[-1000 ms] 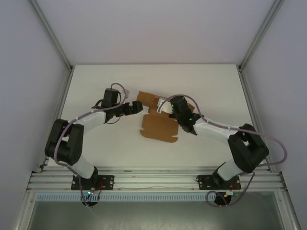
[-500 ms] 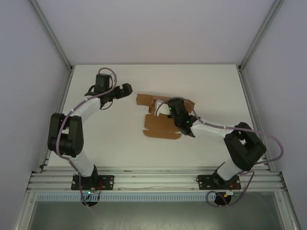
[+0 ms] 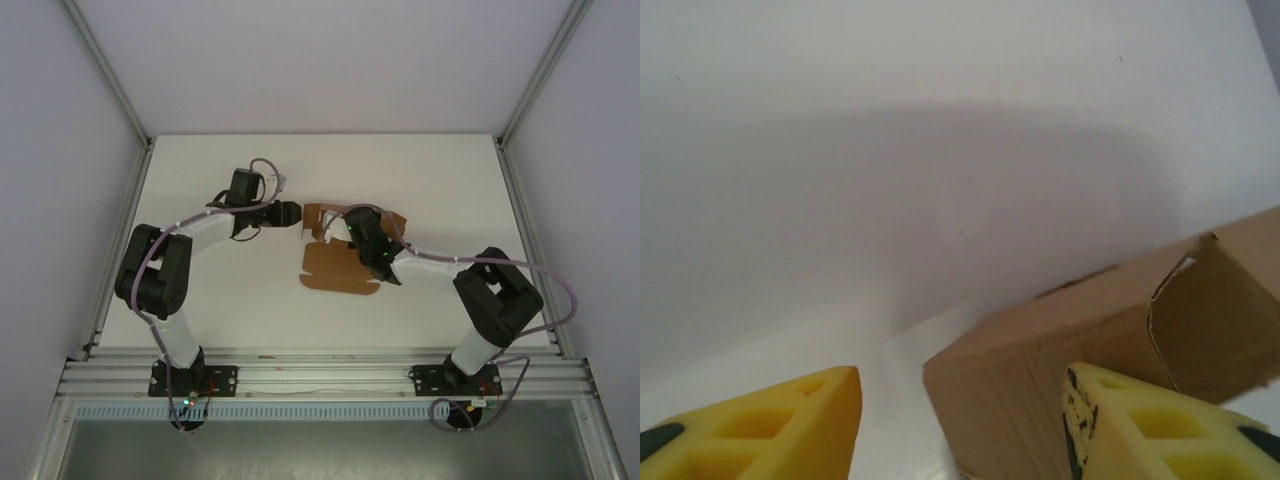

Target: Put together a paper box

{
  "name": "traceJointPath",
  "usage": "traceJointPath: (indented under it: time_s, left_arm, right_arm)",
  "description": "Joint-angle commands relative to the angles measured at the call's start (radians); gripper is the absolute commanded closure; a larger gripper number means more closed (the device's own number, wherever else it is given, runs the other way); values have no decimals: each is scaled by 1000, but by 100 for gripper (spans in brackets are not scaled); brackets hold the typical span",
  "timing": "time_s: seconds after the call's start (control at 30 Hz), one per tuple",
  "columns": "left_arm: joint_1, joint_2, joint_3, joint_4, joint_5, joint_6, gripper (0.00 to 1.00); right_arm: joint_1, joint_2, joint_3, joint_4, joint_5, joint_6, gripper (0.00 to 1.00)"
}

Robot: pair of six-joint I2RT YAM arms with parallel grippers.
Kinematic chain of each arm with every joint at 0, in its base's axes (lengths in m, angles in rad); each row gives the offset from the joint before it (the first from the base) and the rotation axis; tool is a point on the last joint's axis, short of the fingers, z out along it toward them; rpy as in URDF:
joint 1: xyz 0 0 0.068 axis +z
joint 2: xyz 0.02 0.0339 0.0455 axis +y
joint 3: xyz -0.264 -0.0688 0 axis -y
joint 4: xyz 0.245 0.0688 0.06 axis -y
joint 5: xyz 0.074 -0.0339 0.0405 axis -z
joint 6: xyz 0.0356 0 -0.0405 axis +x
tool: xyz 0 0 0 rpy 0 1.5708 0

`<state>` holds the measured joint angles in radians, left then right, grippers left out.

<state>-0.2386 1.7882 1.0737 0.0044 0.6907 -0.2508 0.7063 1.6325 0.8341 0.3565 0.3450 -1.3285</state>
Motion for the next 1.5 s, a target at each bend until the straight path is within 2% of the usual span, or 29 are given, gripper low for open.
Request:
traceJointPath:
  time_s: [0.0,0.27,0.4,0.53,0.73,0.87,0.97,1.1,1.33,1.47]
  left_arm:
    - [-21,3,-32,104,80,31,50]
    - [-64,23,-76,227,111,48,53]
    - [-82,36,-77,230,27,50,54]
    - [-125,45,-107,259,-103,69,54]
    - [-179,36,-195,425,-223,69,54]
    - [-191,24,-269,574,-229,73,54]
    - [-192,25,-292,619,-245,84,54]
    - [-193,26,-311,656,-212,96,54]
    - [-194,73,-264,672,-157,132,52]
    - [-202,104,-230,679,-154,159,52]
  right_arm:
    - [7,12,31,7,38,32,100]
    - [6,-11,30,-38,41,42,100]
    - [10,-21,10,-29,35,39,100]
    - [25,-24,-12,-17,37,41,100]
    - [36,-22,-24,-40,42,82,100]
    - [40,-10,-53,-20,58,62,100]
    - [42,17,-72,14,111,6,100]
    - [42,28,-87,31,152,-42,100]
    - [54,42,-64,-10,134,6,100]
    - [55,27,-30,-103,81,70,100]
